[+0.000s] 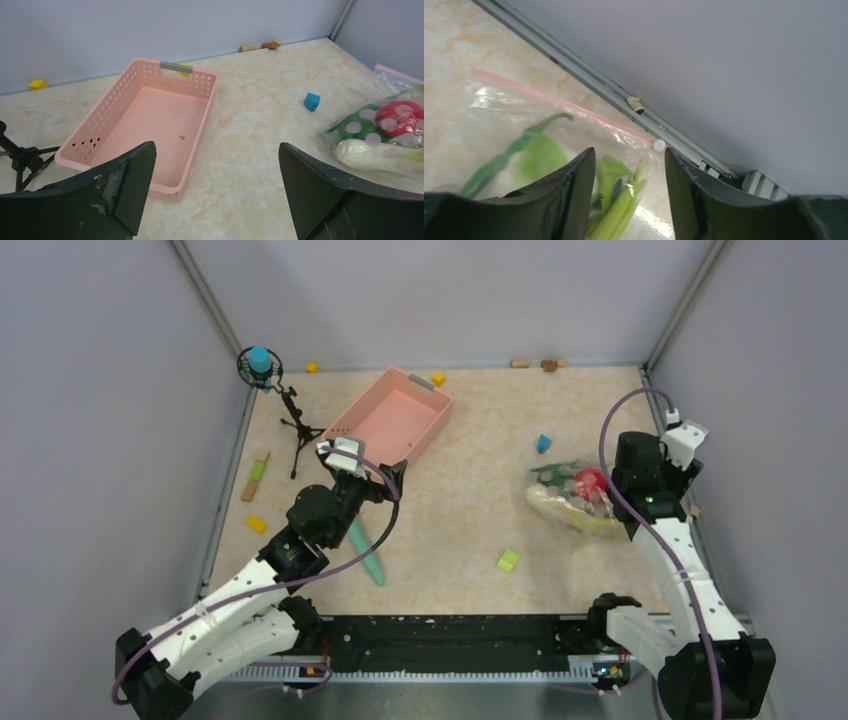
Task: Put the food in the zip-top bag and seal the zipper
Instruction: Place the zipper food storage bag at the center of the board, then reset both arms
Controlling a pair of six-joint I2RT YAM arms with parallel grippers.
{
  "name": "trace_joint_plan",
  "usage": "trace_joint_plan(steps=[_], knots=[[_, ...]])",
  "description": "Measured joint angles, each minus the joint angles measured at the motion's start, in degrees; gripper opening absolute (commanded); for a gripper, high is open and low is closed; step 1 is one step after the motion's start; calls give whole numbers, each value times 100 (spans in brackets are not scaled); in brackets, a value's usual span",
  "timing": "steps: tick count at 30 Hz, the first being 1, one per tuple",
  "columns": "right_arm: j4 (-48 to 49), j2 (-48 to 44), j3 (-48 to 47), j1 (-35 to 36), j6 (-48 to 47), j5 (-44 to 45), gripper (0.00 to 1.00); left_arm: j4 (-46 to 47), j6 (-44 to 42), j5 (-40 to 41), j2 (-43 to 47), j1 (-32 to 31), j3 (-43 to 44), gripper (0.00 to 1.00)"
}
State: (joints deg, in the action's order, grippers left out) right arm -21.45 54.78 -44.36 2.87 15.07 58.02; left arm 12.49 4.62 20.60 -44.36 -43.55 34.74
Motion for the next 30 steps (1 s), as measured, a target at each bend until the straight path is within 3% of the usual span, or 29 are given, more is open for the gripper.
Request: trace_joint_plan(steps=[2,4,6,18,30], knots=[[-92,-33,0,-2,127,-7,70,-2,2,-7,0,0,0,97],[-151,-90,0,-2,225,-28,91,0,4,-17,0,0,0,97],[-201,-179,0,-2,350,-79,98,0,9,-15,0,0,0,97],[175,-872,118,-4,555,-1091,99,-70,317,214,-4,0,4,97],[579,-1204,319,-4,433,-1650,99,-1064,1088,1331,-243,2,719,97]])
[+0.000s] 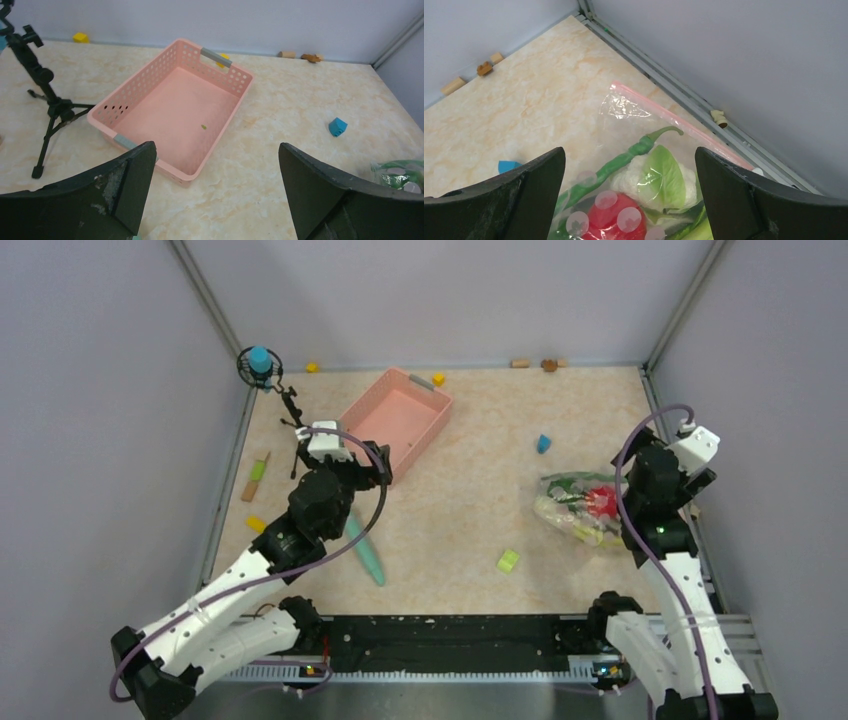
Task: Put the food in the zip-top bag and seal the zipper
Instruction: Reset both arms
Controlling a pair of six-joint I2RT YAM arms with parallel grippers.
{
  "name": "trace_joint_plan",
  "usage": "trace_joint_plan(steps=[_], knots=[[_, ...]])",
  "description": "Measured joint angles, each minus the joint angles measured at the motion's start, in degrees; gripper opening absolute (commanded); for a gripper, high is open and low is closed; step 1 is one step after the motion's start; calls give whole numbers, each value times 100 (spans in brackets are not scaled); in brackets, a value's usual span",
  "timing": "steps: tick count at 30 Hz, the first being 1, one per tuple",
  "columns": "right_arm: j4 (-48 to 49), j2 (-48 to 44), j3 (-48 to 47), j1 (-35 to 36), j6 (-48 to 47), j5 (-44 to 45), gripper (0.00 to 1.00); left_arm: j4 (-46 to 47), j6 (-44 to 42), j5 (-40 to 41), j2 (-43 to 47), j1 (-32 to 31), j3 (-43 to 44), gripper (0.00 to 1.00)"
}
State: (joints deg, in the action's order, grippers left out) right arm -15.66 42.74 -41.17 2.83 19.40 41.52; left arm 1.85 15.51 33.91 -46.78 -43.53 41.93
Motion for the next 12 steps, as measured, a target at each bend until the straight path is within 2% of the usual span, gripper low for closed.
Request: trace_joint_plan(steps=[5,12], knots=[[114,-79,70,0,-238,-691,99,-807,402,186,-74,13,457,97],[376,-308,199,0,-444,-1659,99,-1362,575,203,-57,37,501,97]])
